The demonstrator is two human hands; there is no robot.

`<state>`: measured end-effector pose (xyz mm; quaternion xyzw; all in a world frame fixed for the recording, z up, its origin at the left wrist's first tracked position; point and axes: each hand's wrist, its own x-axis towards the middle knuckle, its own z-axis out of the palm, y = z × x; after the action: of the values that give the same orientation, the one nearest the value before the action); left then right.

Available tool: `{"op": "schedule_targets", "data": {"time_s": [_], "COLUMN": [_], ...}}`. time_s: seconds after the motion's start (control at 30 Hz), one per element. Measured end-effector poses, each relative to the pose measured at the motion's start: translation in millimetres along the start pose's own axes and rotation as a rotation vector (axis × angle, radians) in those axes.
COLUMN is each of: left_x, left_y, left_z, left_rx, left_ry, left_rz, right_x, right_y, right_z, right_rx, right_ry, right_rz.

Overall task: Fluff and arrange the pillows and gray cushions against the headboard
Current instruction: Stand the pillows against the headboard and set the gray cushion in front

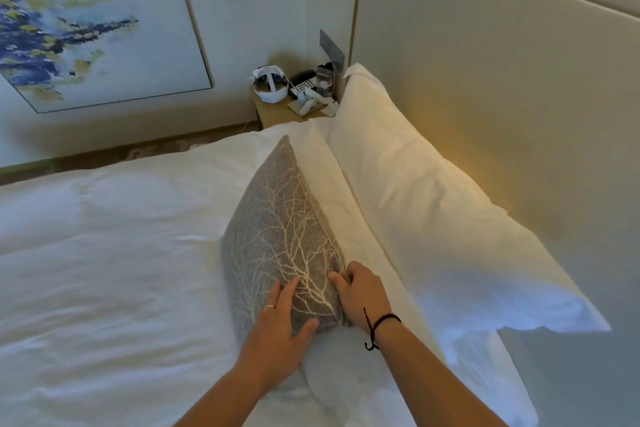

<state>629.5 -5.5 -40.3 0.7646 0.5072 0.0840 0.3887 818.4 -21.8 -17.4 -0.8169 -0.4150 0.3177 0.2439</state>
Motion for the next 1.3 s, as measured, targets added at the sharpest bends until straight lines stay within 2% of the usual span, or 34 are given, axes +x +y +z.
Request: {"op": "schedule_targets", "data": {"time_s": [0.17,0.4,0.6,0.77,0.87,1.0,1.17,1.3], "left_x": [9,34,44,57,72,98,150,184], "left_y": [12,55,89,119,144,186,248,290], "left_z": [-8,3,14,28,41,68,102,120], "left_rx": [0.039,0.162,0.253,0.338,0.339,0.344,0.408,0.411], "left_ry": [0.024,0.079,0.075,-0.004,-0.036,-0.047,-0.036,-0.068], "left_rz": [0.053,0.223,0.302,0.336,0.351,0.362,0.431,0.457], "right_x": [-18,-54,-74,-66,-49,-15,19,34], "right_y": [1,28,57,93,119,153,186,198], "right_z": [-3,-55,-119,-188,-227,-260,-272,-282], "right_rx": [0.034,-0.087,-0.039,-0.058,-0.087,-0.019,0.352,0.416], "right_ry": [-0.018,-0.135,0.017,0.324,0.397,0.320,0.194,0.147], "right_rz": [0.040,0.056,0.095,0.083,0.146,0.210,0.243,0.190]}}
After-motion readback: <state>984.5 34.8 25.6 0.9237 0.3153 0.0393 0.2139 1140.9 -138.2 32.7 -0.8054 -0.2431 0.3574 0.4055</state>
